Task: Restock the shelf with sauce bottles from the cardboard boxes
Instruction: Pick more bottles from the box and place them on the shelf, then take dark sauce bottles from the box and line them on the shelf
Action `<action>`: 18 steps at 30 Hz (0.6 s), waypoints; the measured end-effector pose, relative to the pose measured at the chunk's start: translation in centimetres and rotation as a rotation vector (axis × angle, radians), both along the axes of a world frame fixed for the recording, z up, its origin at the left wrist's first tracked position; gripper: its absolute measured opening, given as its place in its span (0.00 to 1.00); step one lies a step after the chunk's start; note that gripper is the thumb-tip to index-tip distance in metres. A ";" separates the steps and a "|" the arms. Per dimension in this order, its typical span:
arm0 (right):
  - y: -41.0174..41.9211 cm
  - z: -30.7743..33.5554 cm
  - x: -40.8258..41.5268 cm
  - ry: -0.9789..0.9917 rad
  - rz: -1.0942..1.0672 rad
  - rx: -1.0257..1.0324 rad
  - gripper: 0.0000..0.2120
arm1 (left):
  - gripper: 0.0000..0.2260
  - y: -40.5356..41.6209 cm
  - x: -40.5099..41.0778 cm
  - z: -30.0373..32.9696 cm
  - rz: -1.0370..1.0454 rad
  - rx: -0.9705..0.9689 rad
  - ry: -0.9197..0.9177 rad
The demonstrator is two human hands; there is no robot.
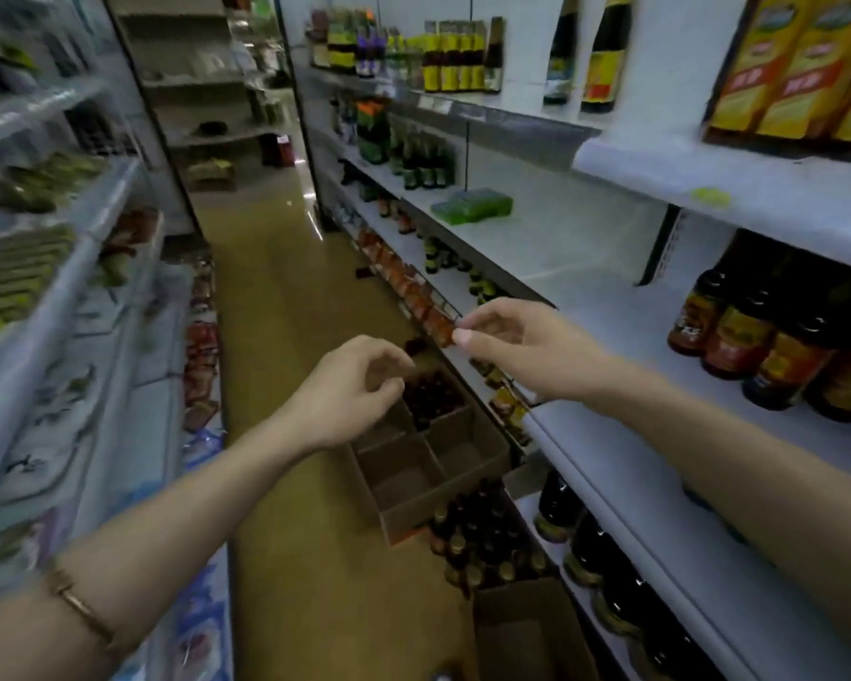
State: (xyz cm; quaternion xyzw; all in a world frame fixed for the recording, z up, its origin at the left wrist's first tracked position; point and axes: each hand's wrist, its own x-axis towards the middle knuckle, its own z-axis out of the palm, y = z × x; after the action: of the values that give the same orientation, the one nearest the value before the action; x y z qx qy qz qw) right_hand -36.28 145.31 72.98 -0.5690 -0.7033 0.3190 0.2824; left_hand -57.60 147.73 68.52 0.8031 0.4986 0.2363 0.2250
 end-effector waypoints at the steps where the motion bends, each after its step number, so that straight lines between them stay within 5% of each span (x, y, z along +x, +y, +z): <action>1: 1.8 -0.2 -0.3 0.008 -0.004 0.008 0.15 | 0.08 1.6 -0.3 -0.3 0.013 0.000 -0.002; 7: 15.4 -1.0 -2.5 0.012 0.032 -0.021 0.18 | 0.12 13.2 -2.7 -2.0 0.039 -0.140 0.090; 18: 33.9 -3.2 -7.2 0.009 0.061 -0.085 0.17 | 0.08 30.7 -8.4 -4.2 0.114 -0.160 -0.036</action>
State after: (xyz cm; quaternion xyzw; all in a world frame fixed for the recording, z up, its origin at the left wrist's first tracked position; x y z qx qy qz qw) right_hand -43.45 179.17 69.81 -0.5573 -0.7050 0.3595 0.2513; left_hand -65.98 178.43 64.32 0.7485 0.5566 0.2227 0.2835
